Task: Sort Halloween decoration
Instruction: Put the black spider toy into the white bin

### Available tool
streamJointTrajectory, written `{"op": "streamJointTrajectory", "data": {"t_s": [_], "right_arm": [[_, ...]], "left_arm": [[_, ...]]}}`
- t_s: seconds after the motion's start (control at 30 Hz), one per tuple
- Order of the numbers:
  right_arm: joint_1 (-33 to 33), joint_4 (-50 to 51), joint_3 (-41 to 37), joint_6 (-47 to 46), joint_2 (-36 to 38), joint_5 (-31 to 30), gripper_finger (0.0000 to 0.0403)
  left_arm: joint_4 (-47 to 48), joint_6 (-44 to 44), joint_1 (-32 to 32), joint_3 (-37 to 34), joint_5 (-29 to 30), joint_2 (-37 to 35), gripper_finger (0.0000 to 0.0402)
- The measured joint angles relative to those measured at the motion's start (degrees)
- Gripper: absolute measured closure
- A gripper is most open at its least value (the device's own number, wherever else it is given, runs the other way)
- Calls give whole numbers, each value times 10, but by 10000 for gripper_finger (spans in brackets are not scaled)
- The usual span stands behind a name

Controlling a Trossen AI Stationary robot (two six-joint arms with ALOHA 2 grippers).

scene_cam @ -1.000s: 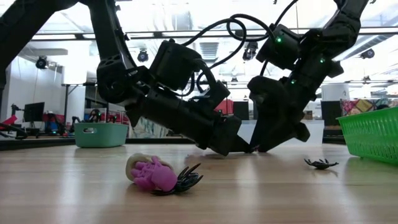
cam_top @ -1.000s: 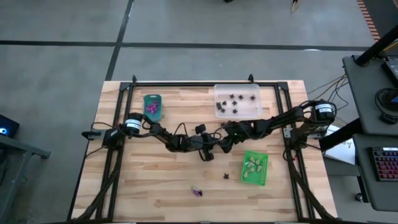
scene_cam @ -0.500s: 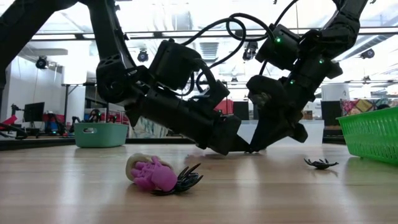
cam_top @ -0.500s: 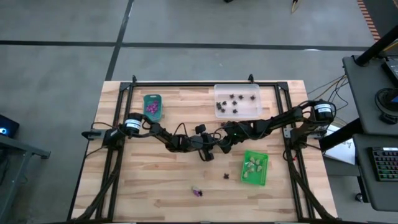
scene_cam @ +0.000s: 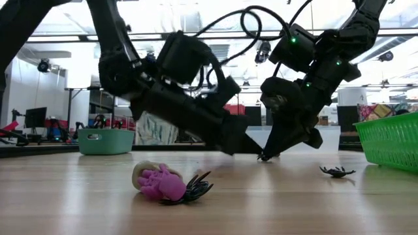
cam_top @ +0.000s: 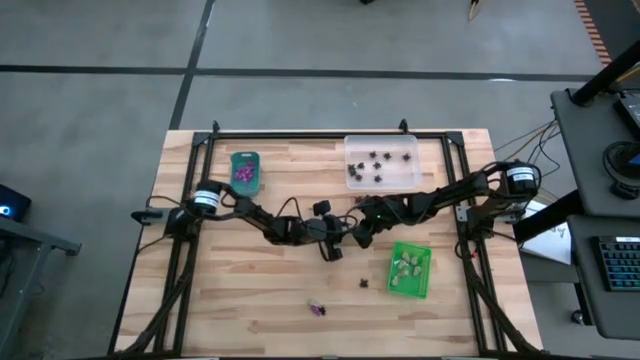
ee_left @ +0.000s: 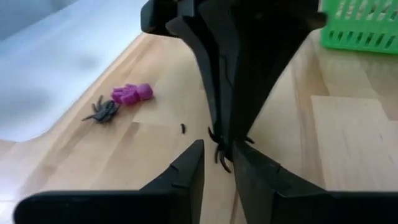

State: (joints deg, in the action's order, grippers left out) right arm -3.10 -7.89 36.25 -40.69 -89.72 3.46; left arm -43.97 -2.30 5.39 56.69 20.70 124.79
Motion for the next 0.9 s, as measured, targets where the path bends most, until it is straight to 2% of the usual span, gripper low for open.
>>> {"op": "streamJointTrajectory", "data": {"t_s": [0.2,0.53,0.7,0.9], "right_arm": [[0,1,0,13,4,-1,394],[-2,18,5,47,53,-2,394],[-13,76,47,95,97,-14,394],[-46,205,142,178,120,-90,394]], "left_arm": [[77,13,0,0,11,-45,327],[116,51,8,-23,13,-135,327],[114,49,9,-79,15,-218,327],[114,-5,11,-144,20,-314,327]]}}
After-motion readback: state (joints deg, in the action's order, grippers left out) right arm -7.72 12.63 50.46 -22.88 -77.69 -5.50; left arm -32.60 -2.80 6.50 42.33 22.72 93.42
